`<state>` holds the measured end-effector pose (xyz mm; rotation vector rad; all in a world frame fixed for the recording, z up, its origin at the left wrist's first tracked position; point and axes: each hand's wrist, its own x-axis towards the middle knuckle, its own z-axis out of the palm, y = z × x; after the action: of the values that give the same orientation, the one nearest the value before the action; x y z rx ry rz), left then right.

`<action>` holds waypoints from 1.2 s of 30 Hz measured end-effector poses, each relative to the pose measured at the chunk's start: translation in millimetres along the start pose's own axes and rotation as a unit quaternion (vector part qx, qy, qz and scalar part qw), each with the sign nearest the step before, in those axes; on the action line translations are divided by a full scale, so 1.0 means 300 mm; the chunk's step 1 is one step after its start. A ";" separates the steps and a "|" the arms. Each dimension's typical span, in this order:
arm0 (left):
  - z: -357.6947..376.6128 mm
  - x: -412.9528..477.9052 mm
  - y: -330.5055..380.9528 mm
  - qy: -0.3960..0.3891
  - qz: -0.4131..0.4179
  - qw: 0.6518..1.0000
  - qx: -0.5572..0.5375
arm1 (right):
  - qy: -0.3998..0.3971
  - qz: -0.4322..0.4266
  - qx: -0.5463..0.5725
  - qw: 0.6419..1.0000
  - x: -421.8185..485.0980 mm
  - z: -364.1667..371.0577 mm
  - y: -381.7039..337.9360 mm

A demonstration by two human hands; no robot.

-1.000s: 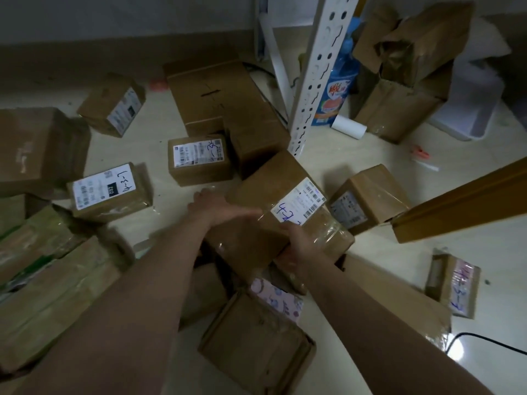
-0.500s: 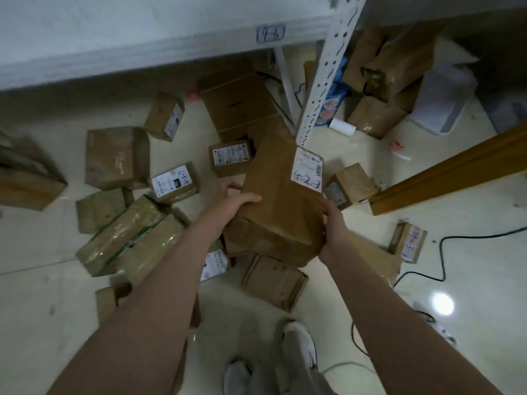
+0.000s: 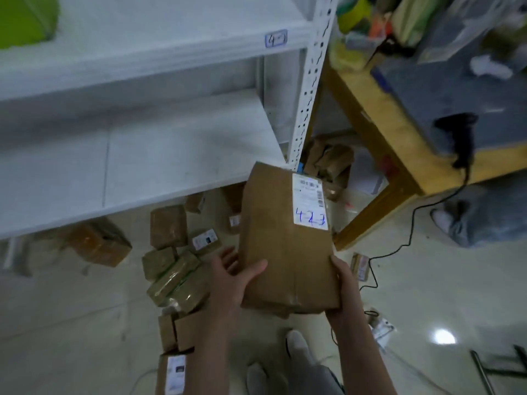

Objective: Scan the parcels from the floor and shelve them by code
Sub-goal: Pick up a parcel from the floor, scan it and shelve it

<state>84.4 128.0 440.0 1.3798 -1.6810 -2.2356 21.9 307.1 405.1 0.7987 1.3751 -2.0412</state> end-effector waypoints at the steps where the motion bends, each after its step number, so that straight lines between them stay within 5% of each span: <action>1: -0.005 -0.063 0.045 -0.004 0.016 1.000 0.000 | -0.003 -0.011 0.007 1.000 -0.063 0.008 -0.021; 9: -0.057 -0.376 0.335 -0.064 0.112 0.992 0.012 | -0.090 -0.109 0.013 0.990 -0.337 0.084 -0.237; 20: 0.054 -0.485 0.459 -0.138 0.109 0.984 0.033 | -0.167 -0.261 -0.045 0.950 -0.440 0.038 -0.488; 36: 0.752 -0.330 0.645 -0.136 0.107 0.985 0.002 | -0.118 -0.300 -0.015 0.946 -0.082 -0.220 -1.090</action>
<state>-90.4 267.7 659.2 0.8729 -1.8087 -2.3795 -185.2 479.0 603.8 0.1006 1.6367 -2.4519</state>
